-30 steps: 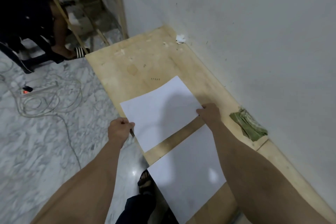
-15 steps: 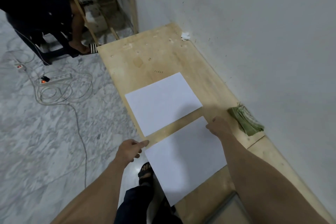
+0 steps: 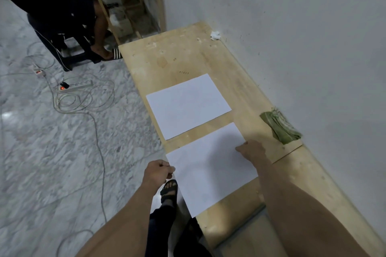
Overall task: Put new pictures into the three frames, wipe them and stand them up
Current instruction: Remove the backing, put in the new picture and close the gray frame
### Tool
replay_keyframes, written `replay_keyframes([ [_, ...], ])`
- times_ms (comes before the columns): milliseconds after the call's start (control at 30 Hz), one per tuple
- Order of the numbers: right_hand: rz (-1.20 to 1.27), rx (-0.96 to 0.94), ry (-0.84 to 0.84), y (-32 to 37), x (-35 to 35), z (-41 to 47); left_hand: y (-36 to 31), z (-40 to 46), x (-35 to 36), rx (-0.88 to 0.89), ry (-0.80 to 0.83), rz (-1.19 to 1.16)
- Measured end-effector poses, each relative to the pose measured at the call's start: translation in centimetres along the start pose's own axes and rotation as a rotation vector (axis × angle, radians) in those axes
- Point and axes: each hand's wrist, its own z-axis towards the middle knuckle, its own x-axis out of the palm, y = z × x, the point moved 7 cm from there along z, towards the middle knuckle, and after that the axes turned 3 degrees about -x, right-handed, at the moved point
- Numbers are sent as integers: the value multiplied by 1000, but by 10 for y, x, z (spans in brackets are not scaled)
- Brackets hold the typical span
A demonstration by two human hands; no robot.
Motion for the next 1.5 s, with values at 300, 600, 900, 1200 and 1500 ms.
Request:
replay_keyframes([
  [300, 11, 22, -13, -9, 3, -12, 1, 0, 12, 44, 31, -58],
  [600, 194, 20, -35, -16, 0, -12, -6, -6, 0, 18, 78, -217],
  [900, 887, 67, 78, -37, -26, -40, -45, -25, -7, 74, 74, -161],
  [1200, 1099, 121, -40, -88, -86, -93, -122, -59, 30, 322, 63, -69],
  [1500, 1274, 331, -226, -206, -68, -202, -119, -100, 120, 349, 355, 127],
])
